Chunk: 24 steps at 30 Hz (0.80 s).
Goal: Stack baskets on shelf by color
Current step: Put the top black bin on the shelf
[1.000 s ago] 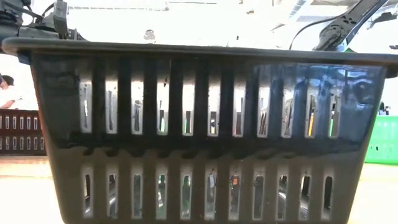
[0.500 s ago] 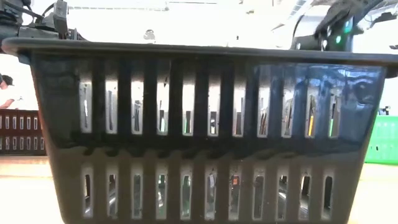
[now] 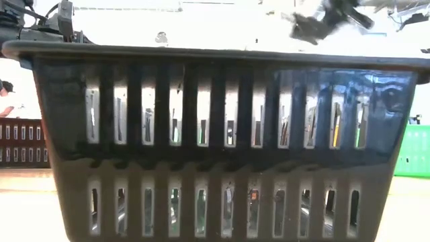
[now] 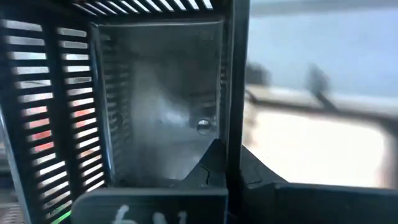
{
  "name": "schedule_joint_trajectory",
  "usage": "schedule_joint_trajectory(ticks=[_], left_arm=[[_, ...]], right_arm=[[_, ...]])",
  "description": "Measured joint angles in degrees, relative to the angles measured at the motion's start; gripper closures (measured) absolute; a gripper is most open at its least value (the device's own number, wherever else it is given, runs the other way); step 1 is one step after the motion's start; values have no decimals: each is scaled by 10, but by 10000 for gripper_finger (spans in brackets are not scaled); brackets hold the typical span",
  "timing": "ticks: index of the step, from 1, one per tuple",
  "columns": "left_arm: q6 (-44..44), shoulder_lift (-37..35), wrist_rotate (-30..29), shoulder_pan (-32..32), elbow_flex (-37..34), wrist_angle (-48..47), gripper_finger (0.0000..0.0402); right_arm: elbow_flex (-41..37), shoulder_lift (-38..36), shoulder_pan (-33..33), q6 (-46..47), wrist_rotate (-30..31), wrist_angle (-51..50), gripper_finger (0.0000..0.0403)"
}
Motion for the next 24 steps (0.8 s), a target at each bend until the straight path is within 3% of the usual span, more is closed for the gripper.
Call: schedule_joint_trajectory(ticks=[4,9,17,24], left_arm=[[0,0,0,0,0,0,401],[0,0,0,0,0,0,401],[-1,0,0,0,0,0,401],[-2,0,0,0,0,0,402]], right_arm=[[36,45,25,-84,-25,129,400],[79,136,17,-103,-65,156,400],[99,290,-18,-49,-133,154,400],[100,370,-53,30,-135,135,400]])
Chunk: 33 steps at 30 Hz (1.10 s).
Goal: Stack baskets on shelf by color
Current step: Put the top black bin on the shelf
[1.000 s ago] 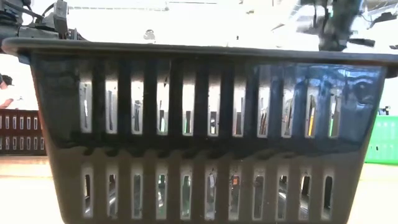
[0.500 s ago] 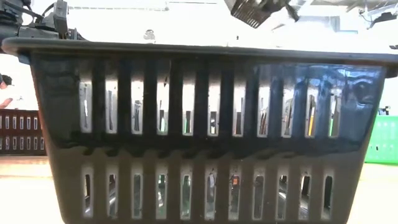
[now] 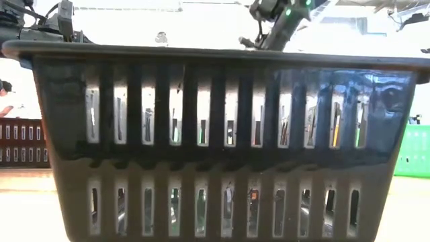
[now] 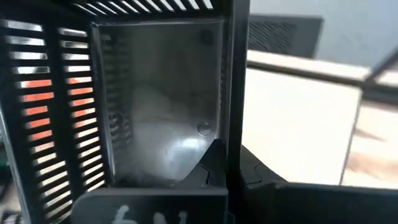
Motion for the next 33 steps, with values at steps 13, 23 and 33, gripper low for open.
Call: schedule_joint_trajectory(ticks=[13,23,33], left_arm=[[0,0,0,0,0,-5,401],[0,0,-1,0,0,-11,401],[0,0,-11,0,0,-12,401]], right_arm=[[1,88,-10,51,-10,-79,400],[1,88,-13,53,-11,-80,400],[64,63,17,20,-23,-63,400]])
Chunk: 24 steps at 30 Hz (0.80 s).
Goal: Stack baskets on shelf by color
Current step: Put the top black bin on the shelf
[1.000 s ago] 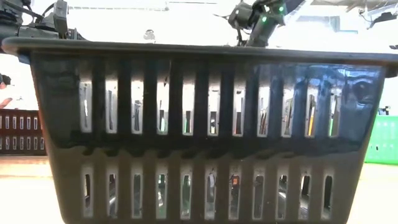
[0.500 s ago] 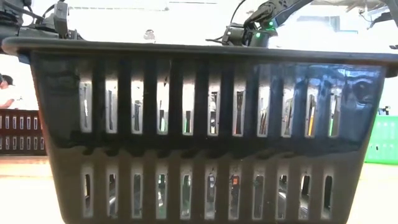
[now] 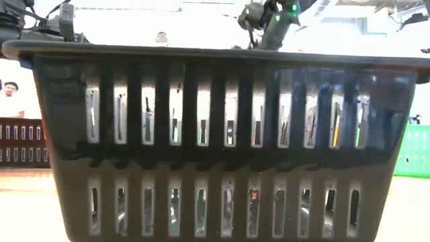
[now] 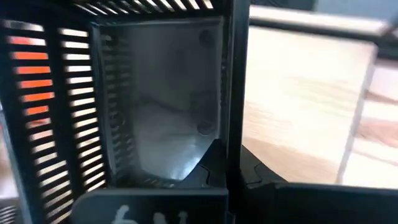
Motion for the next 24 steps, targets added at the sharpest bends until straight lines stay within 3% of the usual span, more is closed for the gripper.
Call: schedule_joint_trajectory(ticks=[7,13,24], left_arm=[[-1,0,-2,0,0,0,401],[-2,0,-2,0,0,0,401],[-7,0,0,0,0,-3,401]], right_arm=[[77,-1,29,-49,4,26,400],[79,1,51,-61,-13,82,400],[78,103,41,-45,-79,93,400]])
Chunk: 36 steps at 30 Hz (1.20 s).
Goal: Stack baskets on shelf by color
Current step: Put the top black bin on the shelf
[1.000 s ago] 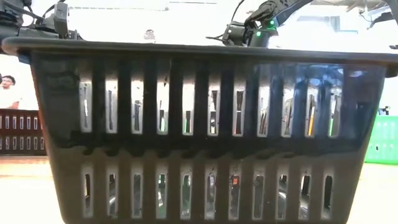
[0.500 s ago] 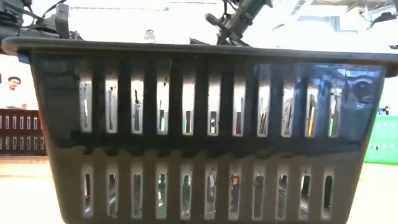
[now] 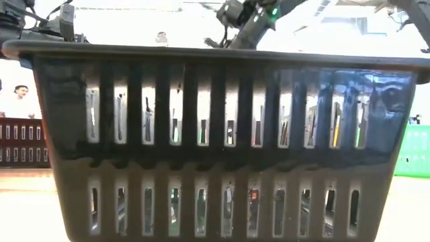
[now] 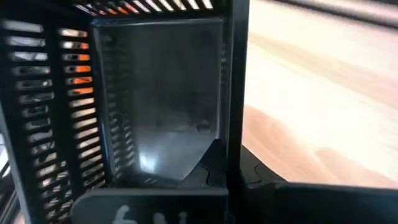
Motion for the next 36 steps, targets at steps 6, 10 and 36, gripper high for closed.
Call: schedule_joint_trajectory(ticks=[6,10,36], left_arm=[[-2,0,-1,0,0,-1,401],[-4,0,-1,0,0,-1,401],[-5,0,-2,0,0,-2,402]], right_arm=[[1,50,-32,20,-12,-25,400],[0,63,-47,27,-9,-77,400],[-25,61,-136,20,28,-188,400]])
